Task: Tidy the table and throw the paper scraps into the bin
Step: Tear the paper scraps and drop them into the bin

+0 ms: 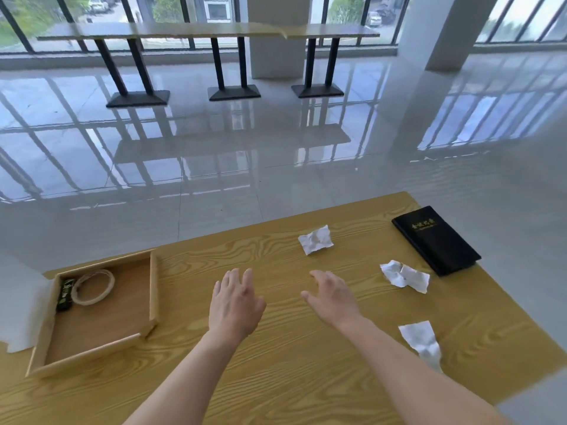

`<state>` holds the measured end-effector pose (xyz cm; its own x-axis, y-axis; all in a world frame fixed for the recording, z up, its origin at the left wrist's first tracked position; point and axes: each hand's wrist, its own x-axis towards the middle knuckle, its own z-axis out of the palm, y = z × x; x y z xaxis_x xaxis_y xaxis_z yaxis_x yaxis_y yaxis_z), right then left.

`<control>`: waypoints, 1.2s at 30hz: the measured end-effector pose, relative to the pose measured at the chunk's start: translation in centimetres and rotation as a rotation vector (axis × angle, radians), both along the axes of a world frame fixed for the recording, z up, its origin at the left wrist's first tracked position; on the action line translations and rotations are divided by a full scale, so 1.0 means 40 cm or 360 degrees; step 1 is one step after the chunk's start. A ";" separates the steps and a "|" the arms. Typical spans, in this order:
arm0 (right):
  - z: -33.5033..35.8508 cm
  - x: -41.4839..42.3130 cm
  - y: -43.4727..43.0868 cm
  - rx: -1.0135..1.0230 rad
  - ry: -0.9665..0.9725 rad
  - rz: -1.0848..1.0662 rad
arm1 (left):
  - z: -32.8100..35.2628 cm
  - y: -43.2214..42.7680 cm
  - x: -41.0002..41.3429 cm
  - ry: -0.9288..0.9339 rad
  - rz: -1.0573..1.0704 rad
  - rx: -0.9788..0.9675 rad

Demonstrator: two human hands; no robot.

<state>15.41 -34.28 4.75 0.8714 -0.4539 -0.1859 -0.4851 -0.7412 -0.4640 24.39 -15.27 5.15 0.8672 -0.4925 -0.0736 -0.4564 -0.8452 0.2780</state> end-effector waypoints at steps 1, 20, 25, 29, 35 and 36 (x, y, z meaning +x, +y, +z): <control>-0.004 -0.014 -0.025 0.0000 0.0006 -0.0019 | -0.001 -0.026 -0.007 0.0006 -0.0012 -0.0013; -0.072 -0.333 -0.263 -0.0432 0.0595 -0.0450 | -0.093 -0.306 -0.005 0.0020 -0.0498 -0.0022; -0.141 -0.365 -0.289 -0.0328 0.0570 -0.0462 | -0.127 -0.395 0.048 -0.0001 -0.0506 0.0044; -0.191 -0.366 -0.316 -0.0281 0.0340 -0.0359 | -0.165 -0.482 0.095 -0.0004 -0.0459 0.0064; -0.225 -0.315 -0.346 -0.0227 0.0136 -0.0203 | -0.226 -0.589 0.166 0.0118 -0.0356 0.0151; -0.227 -0.306 -0.348 -0.0232 0.0119 -0.0191 | -0.235 -0.597 0.173 0.0112 -0.0359 0.0210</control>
